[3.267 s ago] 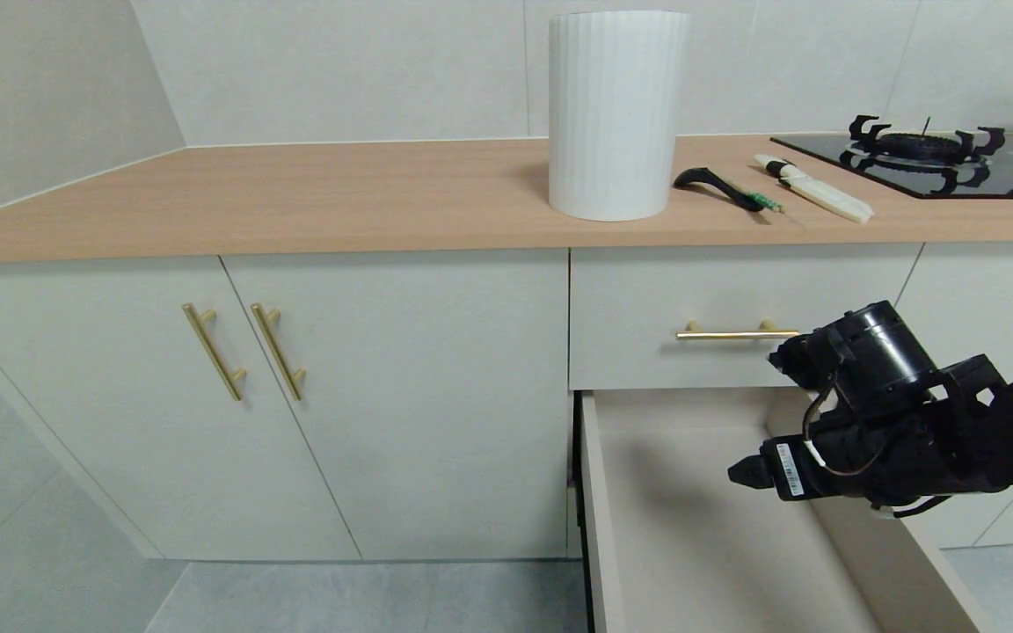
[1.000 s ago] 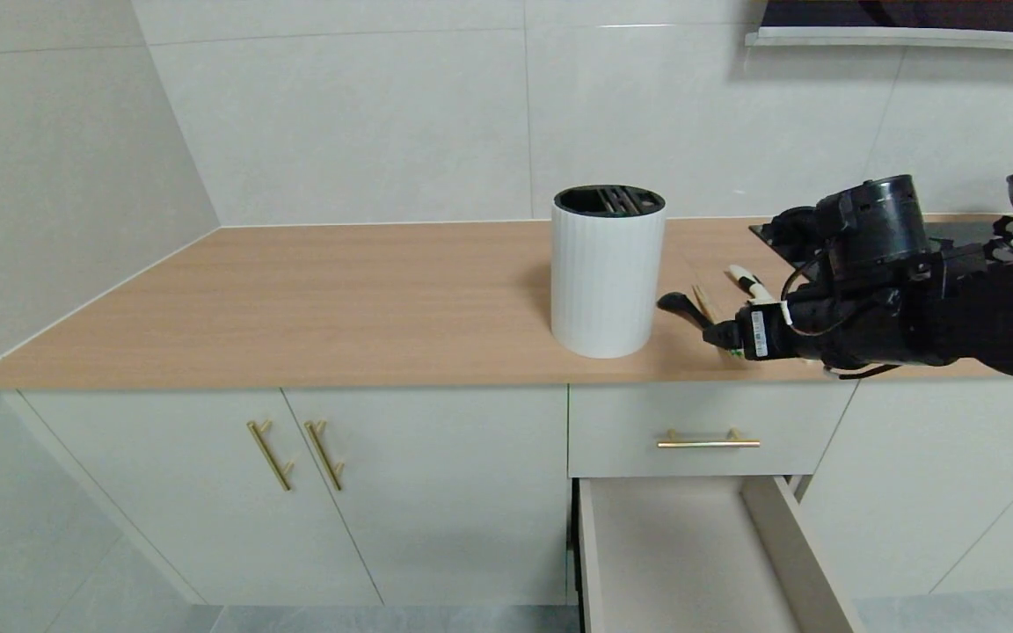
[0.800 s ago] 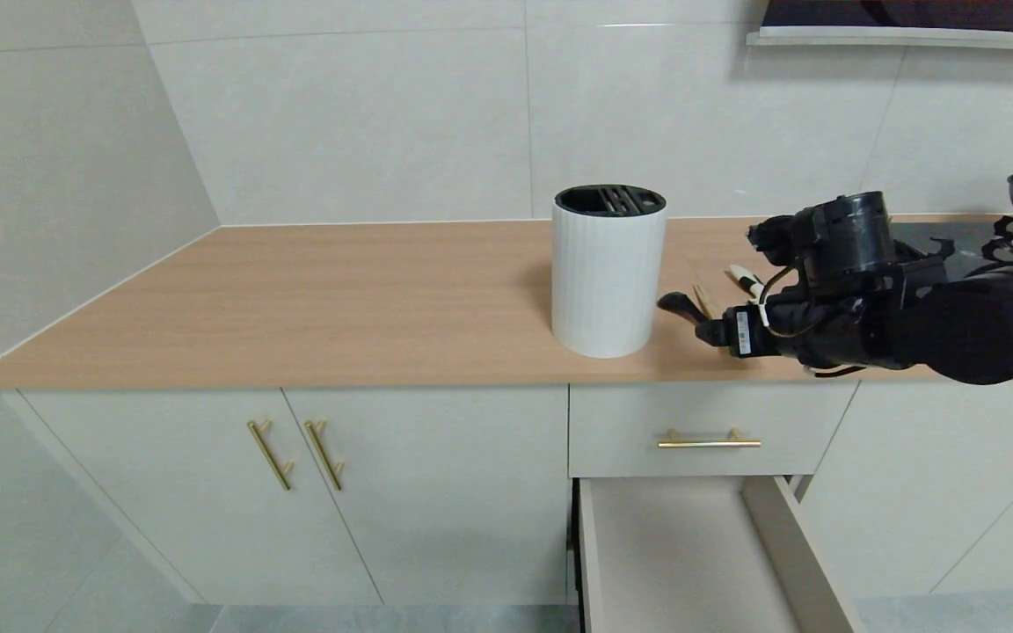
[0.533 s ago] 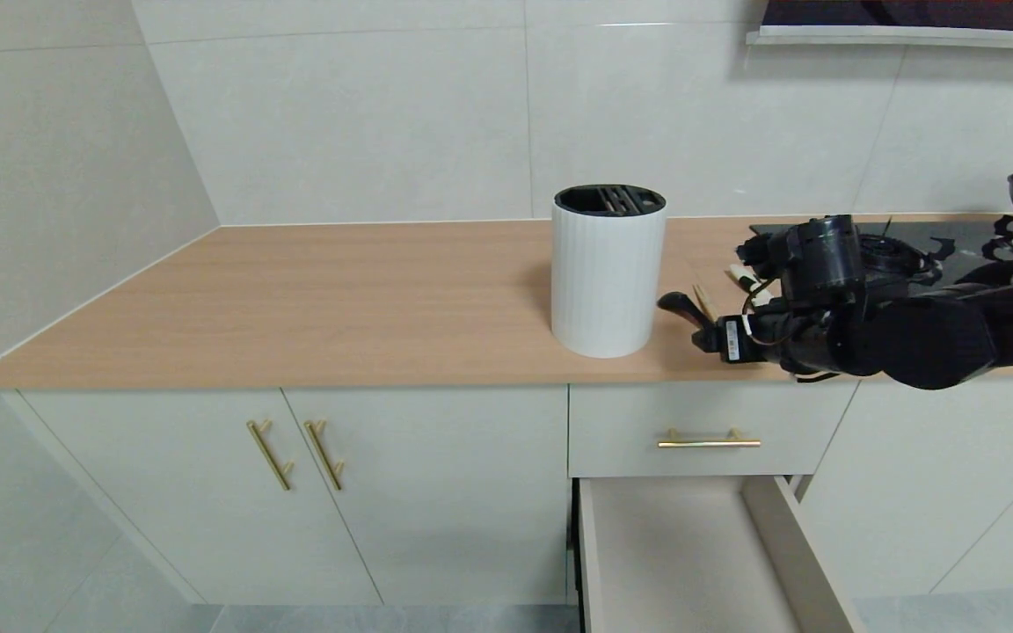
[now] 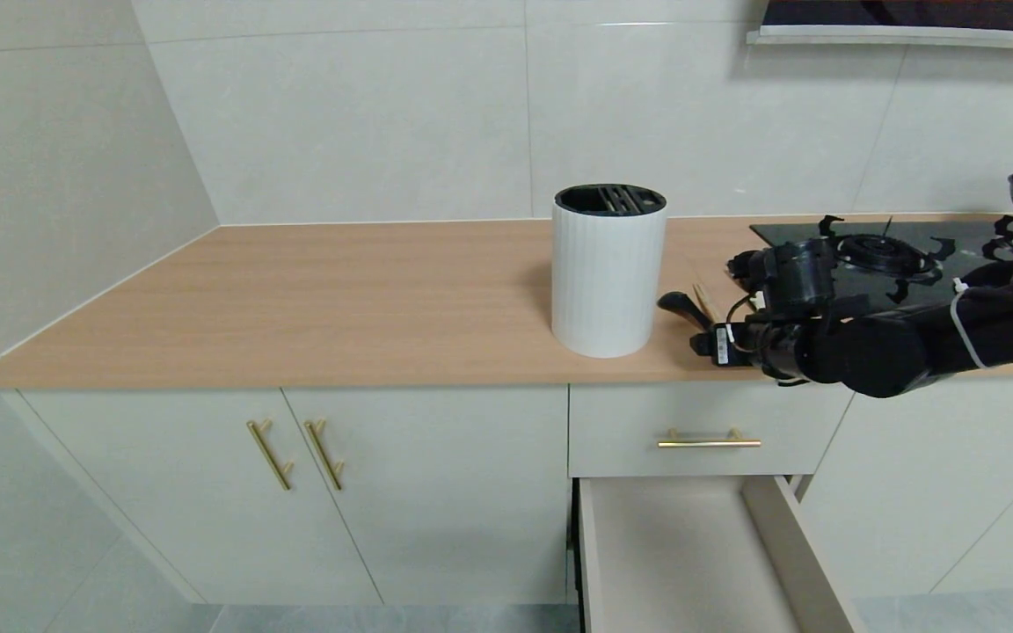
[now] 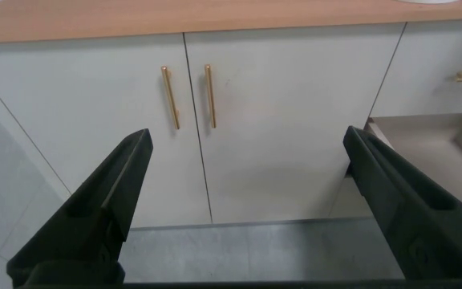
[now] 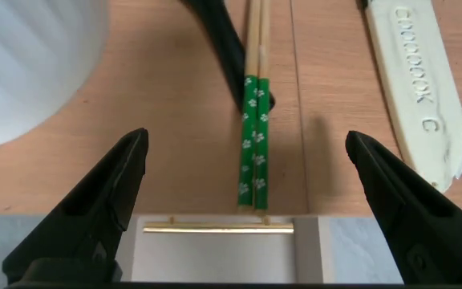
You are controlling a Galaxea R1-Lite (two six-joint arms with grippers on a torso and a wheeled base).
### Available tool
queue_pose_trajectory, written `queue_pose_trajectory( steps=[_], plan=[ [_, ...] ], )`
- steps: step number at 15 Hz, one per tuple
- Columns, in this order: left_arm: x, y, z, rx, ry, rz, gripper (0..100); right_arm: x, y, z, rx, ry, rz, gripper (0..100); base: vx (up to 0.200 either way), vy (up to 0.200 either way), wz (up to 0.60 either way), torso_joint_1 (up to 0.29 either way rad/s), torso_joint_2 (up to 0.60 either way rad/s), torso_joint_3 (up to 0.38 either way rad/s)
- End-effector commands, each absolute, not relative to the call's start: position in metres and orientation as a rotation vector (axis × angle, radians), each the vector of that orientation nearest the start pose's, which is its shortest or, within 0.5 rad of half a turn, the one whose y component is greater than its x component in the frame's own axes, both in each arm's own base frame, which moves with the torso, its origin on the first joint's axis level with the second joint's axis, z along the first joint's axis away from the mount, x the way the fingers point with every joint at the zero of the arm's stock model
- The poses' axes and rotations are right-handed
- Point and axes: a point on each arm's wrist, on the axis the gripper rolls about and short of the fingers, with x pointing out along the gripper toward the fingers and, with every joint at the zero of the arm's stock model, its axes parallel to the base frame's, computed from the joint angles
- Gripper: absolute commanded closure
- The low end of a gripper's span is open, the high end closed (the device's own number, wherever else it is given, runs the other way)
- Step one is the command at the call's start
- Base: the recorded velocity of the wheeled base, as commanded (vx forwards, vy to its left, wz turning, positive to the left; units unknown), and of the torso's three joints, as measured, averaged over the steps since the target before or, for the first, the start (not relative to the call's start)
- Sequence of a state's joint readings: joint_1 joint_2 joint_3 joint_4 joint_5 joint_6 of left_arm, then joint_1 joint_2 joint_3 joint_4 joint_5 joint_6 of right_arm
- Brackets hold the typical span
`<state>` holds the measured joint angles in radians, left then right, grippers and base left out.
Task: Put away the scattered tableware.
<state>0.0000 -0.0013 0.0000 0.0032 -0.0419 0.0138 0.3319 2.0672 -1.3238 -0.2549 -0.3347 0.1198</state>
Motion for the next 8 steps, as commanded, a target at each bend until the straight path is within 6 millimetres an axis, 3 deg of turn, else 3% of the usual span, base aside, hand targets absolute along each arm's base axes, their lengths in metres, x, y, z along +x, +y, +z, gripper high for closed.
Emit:
queue_pose_trajectory(
  steps=[1,5,6,8],
  plan=[
    [-0.0228,-0.0010,0.0752,0.014,0.003,-0.043,0,0.3956,0.1269,0.1495,-0.044,0.467,-0.034,0,0.000,0.000,0.00,0.000,0.00,0.000],
    [-0.0228,-0.0010,0.0752,0.014,0.003,-0.043,0,0.3961,0.1271,0.1485,-0.045,0.470,-0.034,0,0.000,0.000,0.00,0.000,0.00,0.000],
    [-0.0228,-0.0010,0.0752,0.014,0.003,-0.043,0,0.3961,0.1271,0.1483,-0.045,0.471,-0.034,100,0.000,0.000,0.00,0.000,0.00,0.000],
    [-0.0228,-0.0009,0.0752,0.015,0.003,-0.041,0,0.3963,0.1272,0.1456,-0.048,0.482,-0.033,100,0.000,0.000,0.00,0.000,0.00,0.000]
  ],
)
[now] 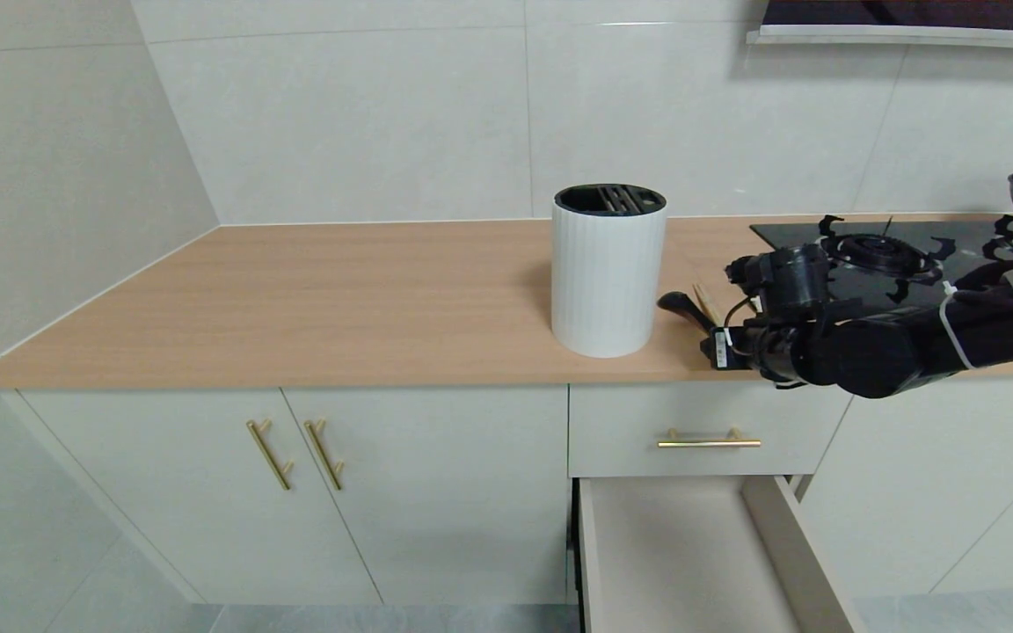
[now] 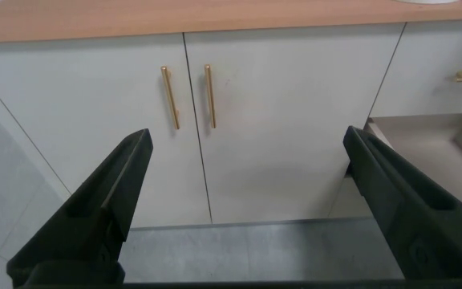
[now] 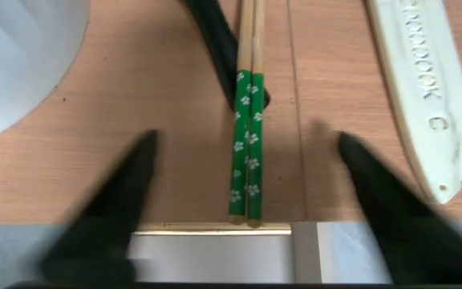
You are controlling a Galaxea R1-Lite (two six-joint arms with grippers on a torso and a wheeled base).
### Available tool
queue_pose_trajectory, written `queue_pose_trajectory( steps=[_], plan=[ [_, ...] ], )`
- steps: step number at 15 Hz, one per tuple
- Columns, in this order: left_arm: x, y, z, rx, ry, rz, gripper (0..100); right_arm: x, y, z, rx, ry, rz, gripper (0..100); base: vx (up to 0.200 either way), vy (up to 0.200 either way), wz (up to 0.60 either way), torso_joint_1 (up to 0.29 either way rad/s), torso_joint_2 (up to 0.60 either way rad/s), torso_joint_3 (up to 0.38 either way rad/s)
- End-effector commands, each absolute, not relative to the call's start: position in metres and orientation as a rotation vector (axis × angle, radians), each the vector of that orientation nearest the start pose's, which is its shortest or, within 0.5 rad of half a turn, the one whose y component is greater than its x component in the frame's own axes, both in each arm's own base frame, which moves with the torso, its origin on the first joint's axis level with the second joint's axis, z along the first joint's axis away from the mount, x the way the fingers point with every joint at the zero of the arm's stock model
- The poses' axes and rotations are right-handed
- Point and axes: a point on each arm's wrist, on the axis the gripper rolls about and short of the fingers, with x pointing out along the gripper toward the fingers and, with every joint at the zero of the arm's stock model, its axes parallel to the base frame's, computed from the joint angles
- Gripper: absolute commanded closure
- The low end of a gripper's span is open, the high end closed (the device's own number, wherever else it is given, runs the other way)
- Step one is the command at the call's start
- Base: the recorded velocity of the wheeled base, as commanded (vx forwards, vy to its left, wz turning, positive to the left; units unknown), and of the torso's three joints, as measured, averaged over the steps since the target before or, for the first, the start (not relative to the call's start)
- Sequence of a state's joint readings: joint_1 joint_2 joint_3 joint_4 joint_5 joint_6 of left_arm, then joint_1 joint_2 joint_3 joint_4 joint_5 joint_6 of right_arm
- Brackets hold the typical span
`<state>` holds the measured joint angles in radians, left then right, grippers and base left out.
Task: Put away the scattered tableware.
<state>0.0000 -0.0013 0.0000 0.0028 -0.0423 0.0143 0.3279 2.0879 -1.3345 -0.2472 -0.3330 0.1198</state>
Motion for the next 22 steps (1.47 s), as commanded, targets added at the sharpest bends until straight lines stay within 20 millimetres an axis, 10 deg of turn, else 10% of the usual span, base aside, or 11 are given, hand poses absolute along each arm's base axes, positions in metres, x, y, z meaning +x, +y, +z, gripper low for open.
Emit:
queue_pose_trajectory(
  steps=[1,11,15,22],
  plan=[
    [-0.023,-0.001,0.075,0.014,0.004,-0.041,0,0.396,0.127,0.146,-0.048,0.482,-0.033,100,0.000,0.000,0.00,0.000,0.00,0.000],
    [-0.023,-0.001,0.075,0.014,0.003,-0.043,0,0.384,0.123,0.166,-0.040,0.455,-0.033,100,0.000,0.000,0.00,0.000,0.00,0.000],
    [-0.023,-0.001,0.075,0.014,0.003,-0.041,0,0.317,0.119,0.228,0.049,0.413,0.010,100,0.000,0.000,0.00,0.000,0.00,0.000],
    [-0.023,-0.001,0.075,0.014,0.003,-0.043,0,0.208,0.091,0.269,0.055,0.508,0.173,100,0.000,0.000,0.00,0.000,0.00,0.000]
  ],
)
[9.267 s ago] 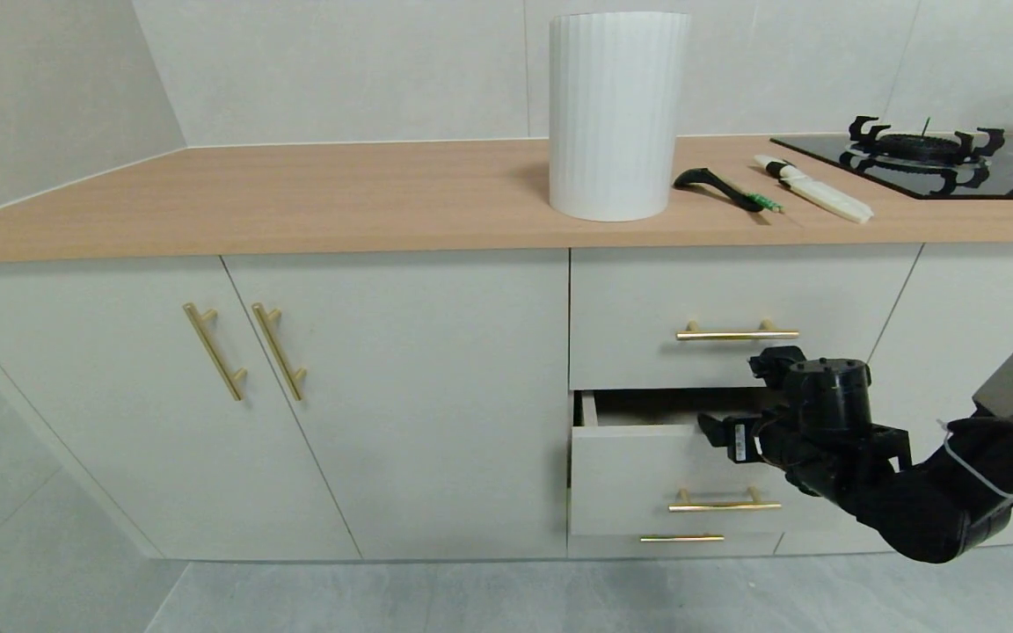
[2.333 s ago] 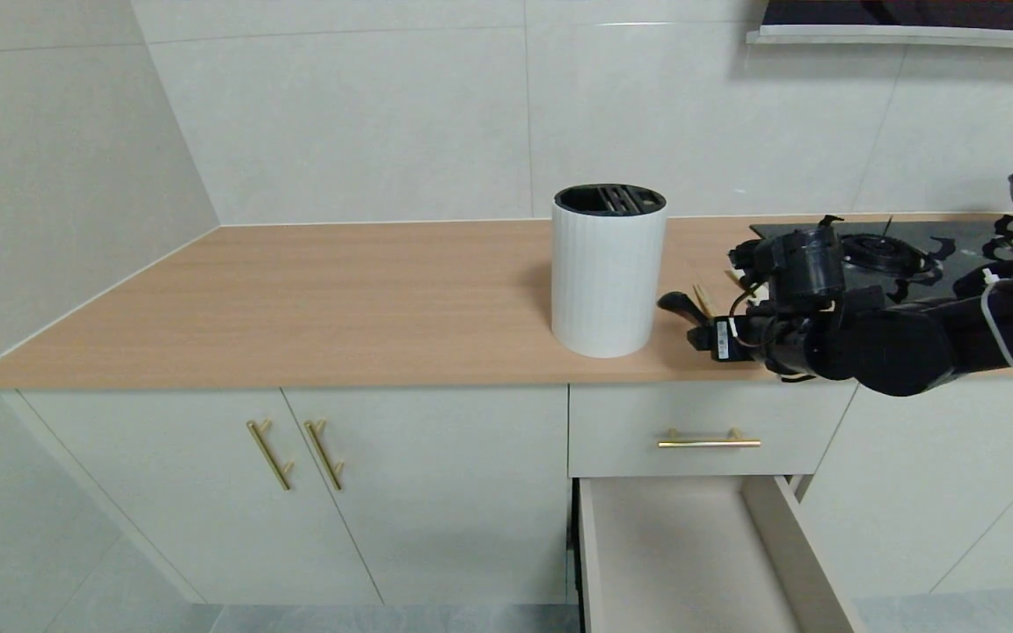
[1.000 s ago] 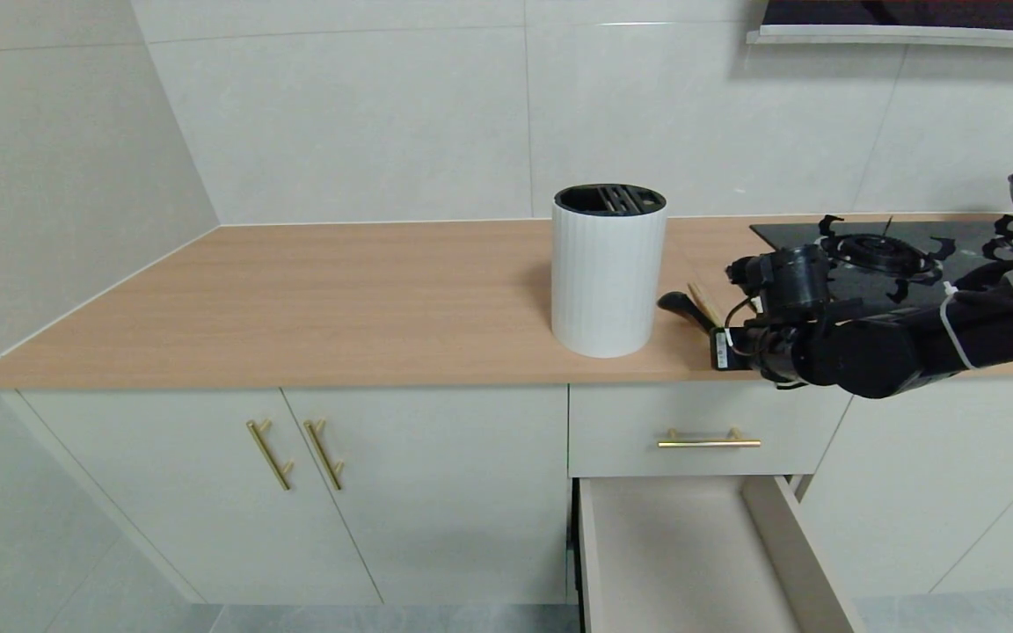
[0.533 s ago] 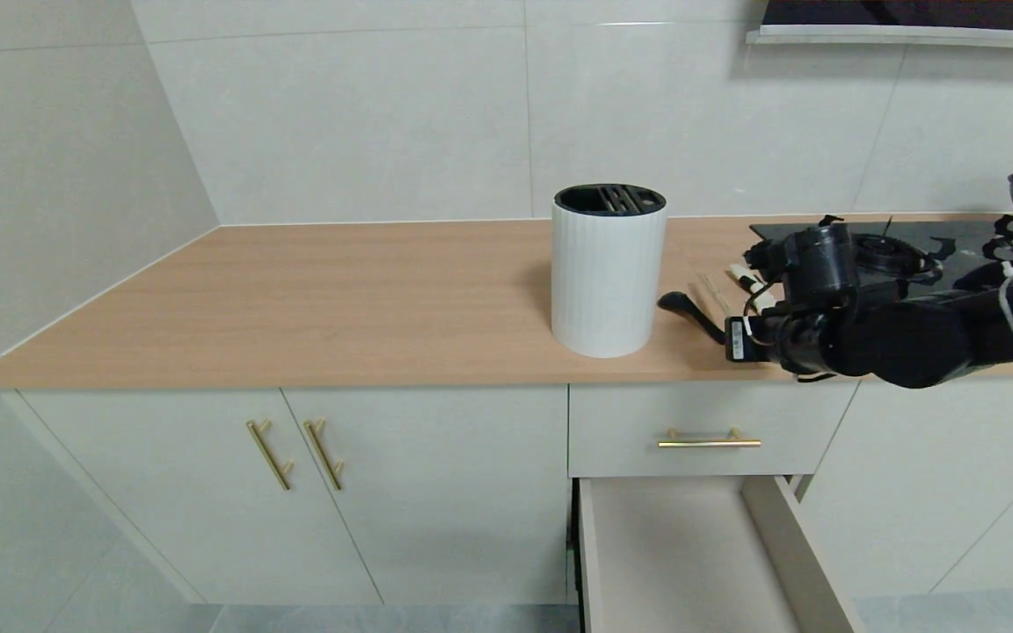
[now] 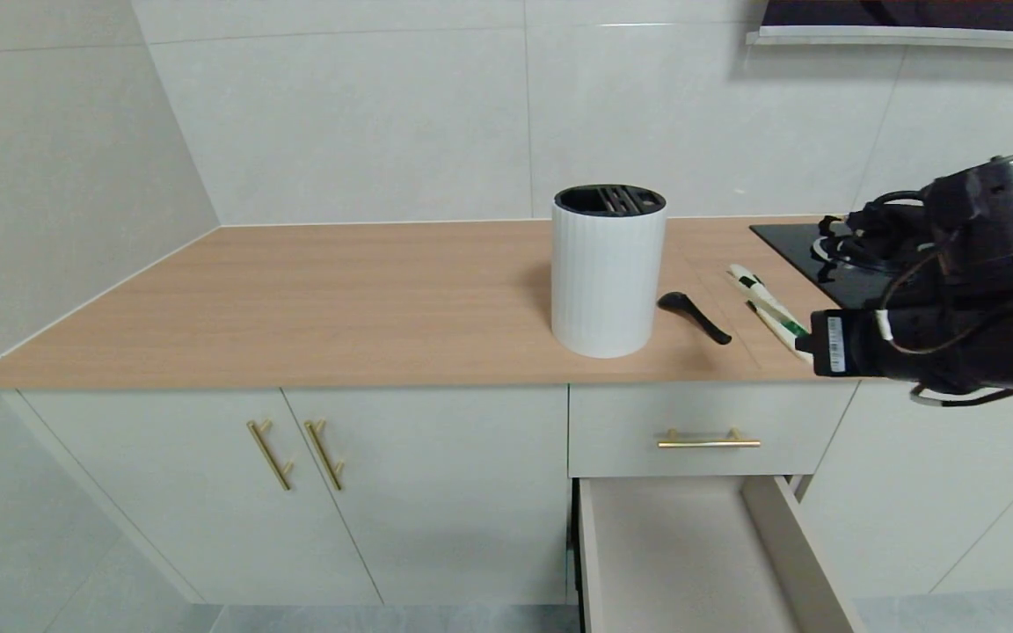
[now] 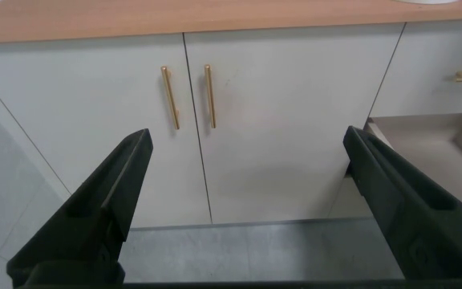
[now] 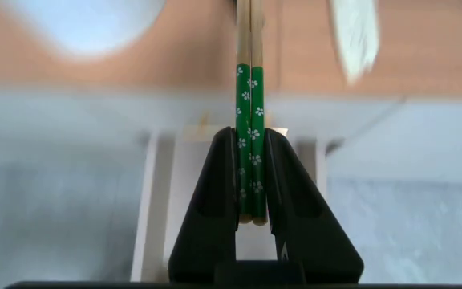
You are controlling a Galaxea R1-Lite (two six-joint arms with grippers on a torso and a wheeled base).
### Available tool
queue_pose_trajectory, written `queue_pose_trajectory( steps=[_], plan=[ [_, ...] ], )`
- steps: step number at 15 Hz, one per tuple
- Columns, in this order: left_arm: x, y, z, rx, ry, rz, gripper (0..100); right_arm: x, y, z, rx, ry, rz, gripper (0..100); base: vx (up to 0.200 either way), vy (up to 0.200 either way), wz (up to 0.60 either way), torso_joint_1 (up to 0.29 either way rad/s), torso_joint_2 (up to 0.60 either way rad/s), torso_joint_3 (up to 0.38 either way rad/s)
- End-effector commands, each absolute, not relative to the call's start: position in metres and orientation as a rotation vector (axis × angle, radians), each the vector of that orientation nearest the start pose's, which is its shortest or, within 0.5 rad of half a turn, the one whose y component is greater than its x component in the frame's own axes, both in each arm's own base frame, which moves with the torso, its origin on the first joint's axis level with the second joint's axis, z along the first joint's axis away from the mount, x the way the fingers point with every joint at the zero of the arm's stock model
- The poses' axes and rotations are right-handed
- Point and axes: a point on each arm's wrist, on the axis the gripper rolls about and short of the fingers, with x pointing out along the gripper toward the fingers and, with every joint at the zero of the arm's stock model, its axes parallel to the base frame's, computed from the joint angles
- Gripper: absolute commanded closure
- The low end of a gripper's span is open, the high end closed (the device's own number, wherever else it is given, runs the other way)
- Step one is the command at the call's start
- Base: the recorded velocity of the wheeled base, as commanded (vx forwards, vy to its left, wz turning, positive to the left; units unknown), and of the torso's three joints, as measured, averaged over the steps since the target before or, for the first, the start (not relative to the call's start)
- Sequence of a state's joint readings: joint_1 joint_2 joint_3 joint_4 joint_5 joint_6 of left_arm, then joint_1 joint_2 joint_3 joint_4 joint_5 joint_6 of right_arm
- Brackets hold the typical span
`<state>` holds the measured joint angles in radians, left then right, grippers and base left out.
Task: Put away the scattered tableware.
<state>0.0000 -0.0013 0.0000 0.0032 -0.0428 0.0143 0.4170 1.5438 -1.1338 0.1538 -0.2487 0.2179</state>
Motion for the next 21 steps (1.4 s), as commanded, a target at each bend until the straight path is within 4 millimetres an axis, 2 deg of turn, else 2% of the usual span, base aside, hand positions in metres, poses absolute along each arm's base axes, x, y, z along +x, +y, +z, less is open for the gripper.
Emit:
queue_pose_trajectory(
  steps=[1,3,4,13,21],
  plan=[
    [-0.023,-0.001,0.075,0.014,0.003,-0.041,0,0.198,0.089,0.269,0.064,0.540,0.229,100,0.000,0.000,0.00,0.000,0.00,0.000],
    [-0.023,-0.001,0.075,0.014,0.003,-0.043,0,0.183,0.085,0.265,0.085,0.603,0.367,100,0.000,0.000,0.00,0.000,0.00,0.000],
    [-0.023,-0.001,0.075,0.014,0.003,-0.043,0,0.180,0.084,0.261,0.082,0.627,0.377,100,0.000,0.000,0.00,0.000,0.00,0.000],
    [-0.023,-0.001,0.075,0.014,0.003,-0.041,0,0.181,0.094,0.233,-0.027,0.729,0.433,100,0.000,0.000,0.00,0.000,0.00,0.000],
    [-0.023,-0.001,0.075,0.014,0.003,-0.043,0,0.183,0.098,0.225,-0.042,0.762,0.442,100,0.000,0.000,0.00,-0.031,0.07,0.042]
  ],
)
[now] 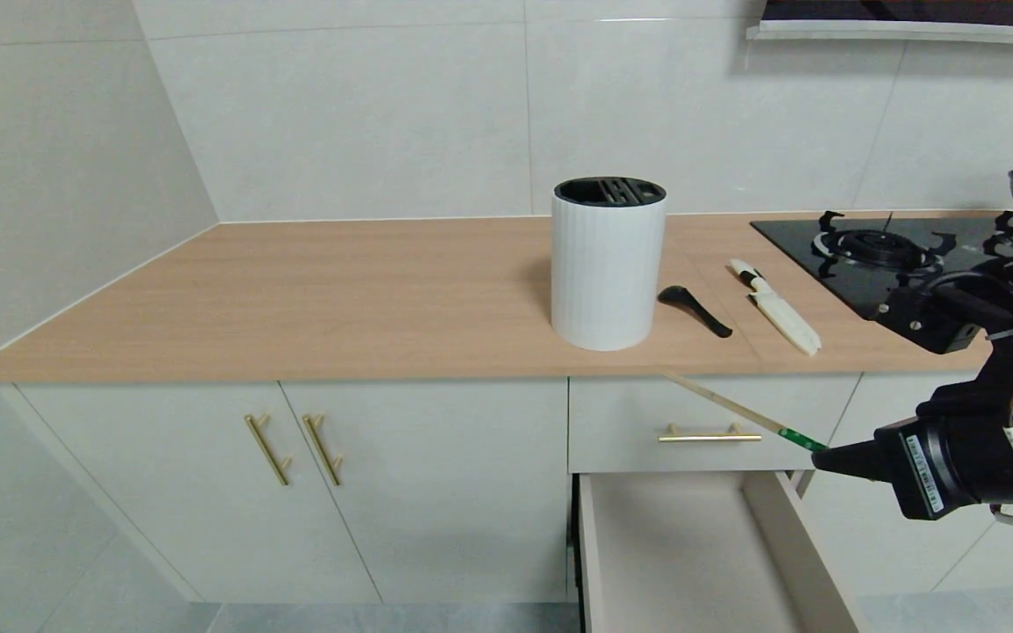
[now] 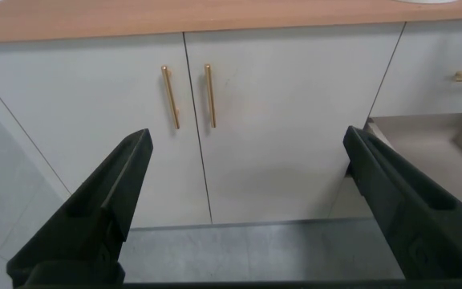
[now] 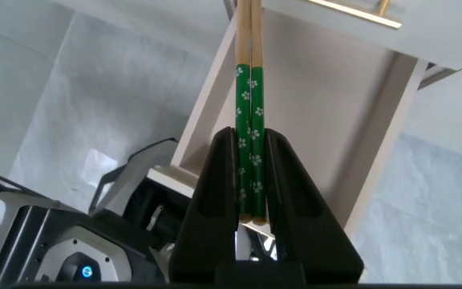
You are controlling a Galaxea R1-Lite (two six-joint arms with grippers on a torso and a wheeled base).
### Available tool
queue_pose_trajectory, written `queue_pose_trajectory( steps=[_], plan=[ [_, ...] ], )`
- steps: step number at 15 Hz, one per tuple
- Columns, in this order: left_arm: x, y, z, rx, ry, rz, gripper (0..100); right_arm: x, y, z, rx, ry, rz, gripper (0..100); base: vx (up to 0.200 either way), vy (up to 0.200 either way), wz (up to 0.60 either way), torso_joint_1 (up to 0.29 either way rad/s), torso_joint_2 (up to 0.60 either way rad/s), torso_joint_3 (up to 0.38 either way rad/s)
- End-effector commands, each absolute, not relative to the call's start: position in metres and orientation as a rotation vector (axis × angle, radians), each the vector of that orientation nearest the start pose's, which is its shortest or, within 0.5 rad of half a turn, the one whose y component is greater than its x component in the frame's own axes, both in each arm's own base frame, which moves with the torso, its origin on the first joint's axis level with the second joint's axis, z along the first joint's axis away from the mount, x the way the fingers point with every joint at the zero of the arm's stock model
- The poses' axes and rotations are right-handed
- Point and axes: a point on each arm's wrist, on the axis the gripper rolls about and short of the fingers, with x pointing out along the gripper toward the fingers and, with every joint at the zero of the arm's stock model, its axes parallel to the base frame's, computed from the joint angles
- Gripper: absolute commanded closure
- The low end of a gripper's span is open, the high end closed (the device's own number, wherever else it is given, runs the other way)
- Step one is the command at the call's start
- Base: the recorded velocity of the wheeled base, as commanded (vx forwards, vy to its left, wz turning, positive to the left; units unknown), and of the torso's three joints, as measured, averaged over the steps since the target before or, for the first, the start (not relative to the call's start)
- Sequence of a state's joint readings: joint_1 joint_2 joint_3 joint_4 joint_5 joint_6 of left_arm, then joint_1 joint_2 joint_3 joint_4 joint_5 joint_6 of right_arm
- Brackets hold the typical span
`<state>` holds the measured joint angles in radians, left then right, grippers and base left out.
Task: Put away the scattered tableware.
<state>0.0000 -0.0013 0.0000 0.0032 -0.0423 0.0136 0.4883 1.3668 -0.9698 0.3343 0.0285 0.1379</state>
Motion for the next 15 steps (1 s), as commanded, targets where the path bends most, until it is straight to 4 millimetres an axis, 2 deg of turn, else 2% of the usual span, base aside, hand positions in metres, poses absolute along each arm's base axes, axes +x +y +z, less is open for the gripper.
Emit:
queue_pose_trajectory(
  steps=[1,15],
  plan=[
    [-0.0228,-0.0009,0.0752,0.014,0.003,-0.041,0,0.1847,0.0991,0.2238,-0.044,0.768,0.440,100,0.000,0.000,0.00,-0.178,0.42,0.237],
    [-0.0228,-0.0009,0.0752,0.014,0.003,-0.041,0,0.1909,0.1026,0.2143,-0.058,0.809,0.433,100,0.000,0.000,0.00,-0.169,0.46,0.295]
  ],
)
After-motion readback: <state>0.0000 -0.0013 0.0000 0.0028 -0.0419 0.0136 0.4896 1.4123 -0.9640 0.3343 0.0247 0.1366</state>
